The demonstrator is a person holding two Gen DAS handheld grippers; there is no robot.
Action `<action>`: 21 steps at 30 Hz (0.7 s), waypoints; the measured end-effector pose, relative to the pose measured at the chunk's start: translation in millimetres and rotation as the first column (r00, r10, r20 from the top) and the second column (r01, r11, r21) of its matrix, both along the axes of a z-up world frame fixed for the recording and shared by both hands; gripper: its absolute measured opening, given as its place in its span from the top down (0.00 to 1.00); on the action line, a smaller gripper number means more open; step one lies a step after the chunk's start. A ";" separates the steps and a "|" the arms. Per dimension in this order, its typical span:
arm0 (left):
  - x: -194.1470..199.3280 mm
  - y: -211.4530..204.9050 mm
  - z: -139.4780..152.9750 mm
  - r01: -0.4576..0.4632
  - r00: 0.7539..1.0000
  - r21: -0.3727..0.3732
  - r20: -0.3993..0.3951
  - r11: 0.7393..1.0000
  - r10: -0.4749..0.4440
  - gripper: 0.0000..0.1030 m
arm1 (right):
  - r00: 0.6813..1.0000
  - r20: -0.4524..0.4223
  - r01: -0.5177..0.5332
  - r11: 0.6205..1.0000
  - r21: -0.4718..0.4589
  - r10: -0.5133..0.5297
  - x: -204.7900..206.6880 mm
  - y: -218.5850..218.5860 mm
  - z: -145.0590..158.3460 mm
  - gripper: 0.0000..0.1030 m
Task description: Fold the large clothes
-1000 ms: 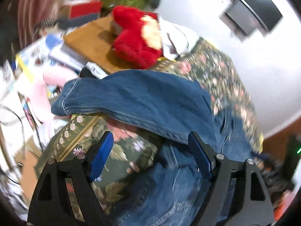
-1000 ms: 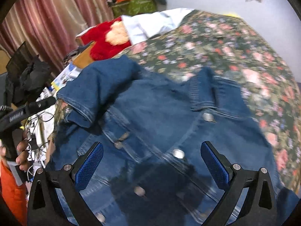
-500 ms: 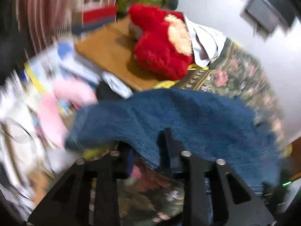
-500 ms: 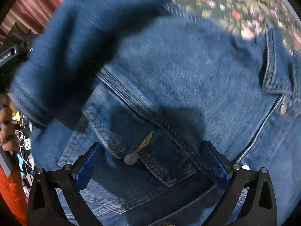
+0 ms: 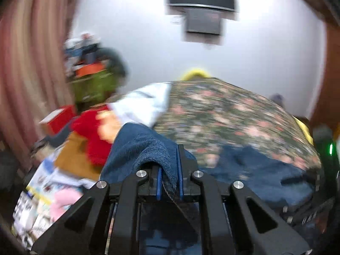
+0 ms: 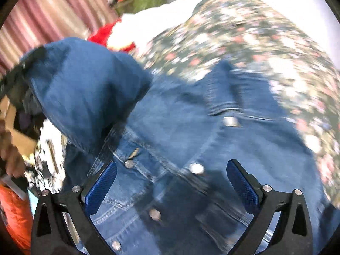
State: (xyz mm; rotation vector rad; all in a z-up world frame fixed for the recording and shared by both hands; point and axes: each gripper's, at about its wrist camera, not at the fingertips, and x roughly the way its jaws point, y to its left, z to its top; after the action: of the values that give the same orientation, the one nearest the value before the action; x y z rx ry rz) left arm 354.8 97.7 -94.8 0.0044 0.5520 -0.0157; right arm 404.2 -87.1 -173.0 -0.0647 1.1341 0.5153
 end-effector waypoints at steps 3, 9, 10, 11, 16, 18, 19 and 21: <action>6.0 -54.8 -25.4 0.120 0.989 -0.008 -0.091 0.993 -0.120 0.90 | 0.997 0.027 0.074 0.997 0.035 -0.075 -6.3 -49.7 23.2 0.00; 7.0 -133.7 -109.0 0.272 0.896 -0.060 -0.349 0.960 -0.275 0.89 | 0.984 0.044 0.171 0.984 0.044 -0.173 -28.5 -122.8 42.1 0.00; 3.6 -143.4 -123.3 0.284 0.878 -0.055 -0.387 0.957 -0.283 0.89 | 0.983 0.039 0.180 0.983 0.041 -0.181 -32.9 -131.0 40.2 0.00; -0.7 -149.0 -131.0 0.293 0.867 -0.051 -0.407 0.955 -0.288 0.89 | 0.981 0.031 0.189 0.981 0.038 -0.191 -37.2 -140.0 39.1 0.00; -25.0 -145.6 -147.6 0.305 0.825 -0.062 -0.481 0.950 -0.296 0.74 | 0.981 -0.003 0.193 0.981 0.029 -0.193 -46.5 -151.2 23.9 0.00; -38.7 -125.3 -135.8 0.281 0.838 -0.096 -0.462 0.955 -0.292 0.57 | 0.985 -0.005 0.173 0.984 0.029 -0.173 -48.9 -145.8 20.2 0.00; -43.0 -117.8 -130.5 0.267 0.849 -0.098 -0.447 0.959 -0.282 0.48 | 0.987 -0.004 0.159 0.987 0.029 -0.159 -48.5 -141.2 18.8 0.00; -55.5 -92.2 -113.5 0.224 0.885 -0.094 -0.397 0.970 -0.242 0.42 | 0.993 0.010 0.121 0.992 0.022 -0.122 -47.8 -122.7 18.6 0.00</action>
State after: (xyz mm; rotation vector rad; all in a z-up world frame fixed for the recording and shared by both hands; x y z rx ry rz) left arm 299.3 5.4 -208.3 0.0241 0.9675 -0.2704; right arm 356.4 -209.8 -154.4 0.0201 1.1143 0.4181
